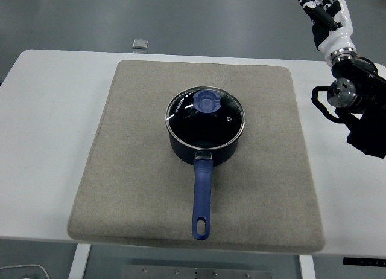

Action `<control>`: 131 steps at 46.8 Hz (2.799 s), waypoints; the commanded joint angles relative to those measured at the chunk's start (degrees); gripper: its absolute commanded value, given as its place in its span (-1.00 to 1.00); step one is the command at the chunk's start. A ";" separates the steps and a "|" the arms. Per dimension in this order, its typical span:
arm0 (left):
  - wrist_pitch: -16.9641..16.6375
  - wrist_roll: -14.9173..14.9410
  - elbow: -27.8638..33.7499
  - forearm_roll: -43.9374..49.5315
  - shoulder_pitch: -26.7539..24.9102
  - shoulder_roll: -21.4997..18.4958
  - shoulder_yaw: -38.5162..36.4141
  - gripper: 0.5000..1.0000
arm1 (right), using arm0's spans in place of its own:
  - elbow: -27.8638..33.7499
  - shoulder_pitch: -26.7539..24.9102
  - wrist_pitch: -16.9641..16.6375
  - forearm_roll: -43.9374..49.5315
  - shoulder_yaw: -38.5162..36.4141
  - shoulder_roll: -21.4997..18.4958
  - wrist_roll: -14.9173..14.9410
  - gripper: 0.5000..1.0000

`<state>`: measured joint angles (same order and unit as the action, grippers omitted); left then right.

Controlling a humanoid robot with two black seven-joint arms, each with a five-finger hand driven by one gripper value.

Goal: Lift the pot lid and place it to the right of the pot.

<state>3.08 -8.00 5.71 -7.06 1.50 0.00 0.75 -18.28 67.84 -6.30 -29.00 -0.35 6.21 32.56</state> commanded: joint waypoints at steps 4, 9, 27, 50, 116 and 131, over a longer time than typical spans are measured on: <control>0.00 0.00 0.00 0.03 -0.01 0.00 0.04 1.00 | 0.00 -0.08 -0.03 0.00 0.00 0.12 -0.04 0.60; 0.00 0.00 0.00 0.03 -0.09 0.00 -0.05 1.00 | 0.00 -0.17 -0.03 0.00 0.00 0.12 -0.04 0.60; 0.00 0.00 0.00 0.03 -0.18 0.00 0.04 1.00 | 0.00 0.01 -0.03 0.00 -0.09 0.21 0.05 0.60; 0.00 0.00 0.09 0.03 -0.27 0.00 0.04 1.00 | 0.09 1.68 0.06 0.00 -0.79 0.39 0.05 0.60; 0.00 0.00 0.09 0.03 -0.27 0.00 -0.05 1.00 | 0.44 -0.52 -8.37 23.80 -0.35 3.46 1.19 0.60; 0.00 0.00 0.09 0.03 -0.27 0.00 -0.05 1.00 | 0.18 4.84 -17.43 44.29 -0.26 7.68 2.44 0.60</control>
<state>3.08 -8.00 5.80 -7.04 1.23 0.00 0.70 -18.02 71.46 -21.91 12.71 -0.55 13.05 35.02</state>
